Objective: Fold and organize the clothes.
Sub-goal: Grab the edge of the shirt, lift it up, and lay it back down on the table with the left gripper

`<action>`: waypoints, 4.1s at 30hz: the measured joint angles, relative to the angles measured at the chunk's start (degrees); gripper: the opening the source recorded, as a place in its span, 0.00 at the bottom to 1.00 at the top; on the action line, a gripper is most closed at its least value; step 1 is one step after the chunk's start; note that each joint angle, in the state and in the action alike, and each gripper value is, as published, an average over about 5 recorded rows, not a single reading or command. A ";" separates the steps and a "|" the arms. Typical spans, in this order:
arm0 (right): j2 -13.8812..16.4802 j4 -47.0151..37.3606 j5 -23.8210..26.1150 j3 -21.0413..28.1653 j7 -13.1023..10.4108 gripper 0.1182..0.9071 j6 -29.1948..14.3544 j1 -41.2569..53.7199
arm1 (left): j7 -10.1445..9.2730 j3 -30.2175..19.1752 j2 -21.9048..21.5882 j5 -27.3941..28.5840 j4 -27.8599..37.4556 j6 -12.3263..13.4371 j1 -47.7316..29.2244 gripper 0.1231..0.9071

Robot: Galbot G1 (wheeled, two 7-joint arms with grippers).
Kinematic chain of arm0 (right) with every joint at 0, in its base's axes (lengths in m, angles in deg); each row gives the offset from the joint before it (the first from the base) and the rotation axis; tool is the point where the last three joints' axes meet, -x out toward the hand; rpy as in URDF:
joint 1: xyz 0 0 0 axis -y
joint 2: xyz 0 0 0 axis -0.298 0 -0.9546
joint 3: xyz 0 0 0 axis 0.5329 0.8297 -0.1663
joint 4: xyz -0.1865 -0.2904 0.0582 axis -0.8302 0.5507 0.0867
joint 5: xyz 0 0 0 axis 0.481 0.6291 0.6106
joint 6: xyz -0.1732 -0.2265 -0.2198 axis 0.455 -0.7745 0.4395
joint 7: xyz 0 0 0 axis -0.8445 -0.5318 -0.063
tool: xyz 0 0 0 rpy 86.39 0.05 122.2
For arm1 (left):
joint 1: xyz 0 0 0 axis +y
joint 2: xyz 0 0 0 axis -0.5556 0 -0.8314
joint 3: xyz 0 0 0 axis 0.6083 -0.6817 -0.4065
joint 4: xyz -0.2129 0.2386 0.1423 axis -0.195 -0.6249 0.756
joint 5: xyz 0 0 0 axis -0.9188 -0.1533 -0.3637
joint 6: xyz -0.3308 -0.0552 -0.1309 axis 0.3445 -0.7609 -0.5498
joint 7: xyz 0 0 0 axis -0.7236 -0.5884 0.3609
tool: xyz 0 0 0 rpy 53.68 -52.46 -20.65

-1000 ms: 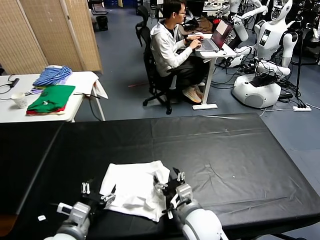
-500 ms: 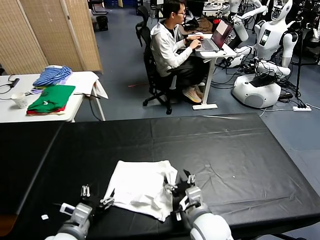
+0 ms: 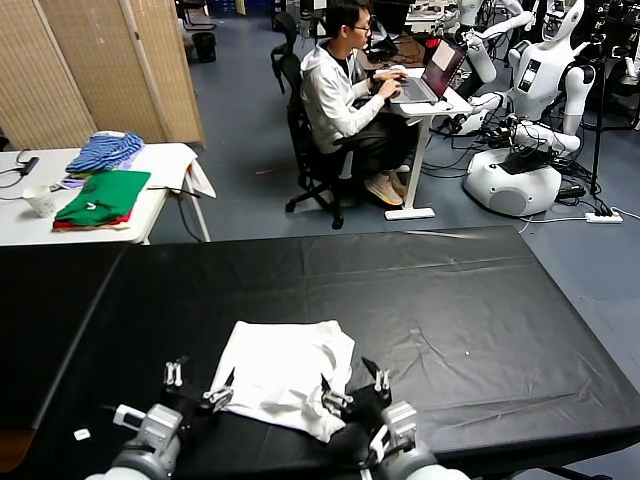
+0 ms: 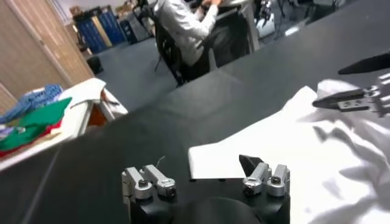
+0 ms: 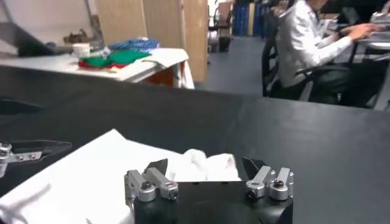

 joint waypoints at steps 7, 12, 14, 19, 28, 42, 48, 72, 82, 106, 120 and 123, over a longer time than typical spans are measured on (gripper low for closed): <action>-0.15 -0.01 2.31 2.15 -0.18 1.00 0.53 -2.00 | -0.06 -0.01 0.05 -0.72 0.60 -0.07 -1.12 1.00; 0.53 -1.09 3.11 1.95 -1.44 1.00 3.21 -2.77 | -0.45 0.08 0.15 -2.59 1.47 0.02 -2.33 1.00; 0.72 -0.89 3.12 1.67 -1.65 1.00 3.54 -3.22 | -1.12 0.33 0.16 -4.84 1.95 -0.05 -2.93 1.00; 0.92 0.26 3.32 0.80 -1.82 1.00 3.54 -4.23 | -2.28 1.65 0.24 -13.14 2.32 -1.43 -3.89 1.00; 1.30 4.31 0.29 -1.71 -0.39 1.00 3.28 -6.46 | 5.66 3.43 1.81 -18.98 4.61 1.33 -3.80 1.00; 1.21 11.34 -4.46 -6.79 5.39 1.00 -7.17 -10.24 | 9.48 6.43 2.23 -20.54 13.20 7.14 -5.08 1.00; 1.00 11.81 -4.81 -7.33 5.36 1.00 -7.46 -10.44 | 9.58 6.18 2.30 -23.48 14.52 6.61 -5.14 1.00; 0.10 11.94 -4.82 -7.51 5.02 1.00 -7.63 -11.32 | 10.71 4.04 2.55 -23.54 15.43 6.09 -5.39 0.89; -0.10 11.92 -4.65 -7.39 5.00 1.00 -7.66 -11.60 | 11.99 4.81 2.22 -25.32 13.54 6.06 -5.22 0.14; -0.51 10.80 -4.57 -7.81 4.87 1.00 -7.89 -11.18 | -0.93 20.63 -2.53 8.91 7.19 20.82 -5.86 0.09; -1.07 8.53 -4.60 -6.63 4.81 1.00 -8.15 -9.95 | 4.44 4.92 0.26 34.35 7.89 18.20 7.21 0.09; -0.92 8.61 -4.74 -7.19 4.79 1.00 -8.23 -10.03 | 4.81 1.80 0.04 33.19 7.24 15.60 8.44 0.09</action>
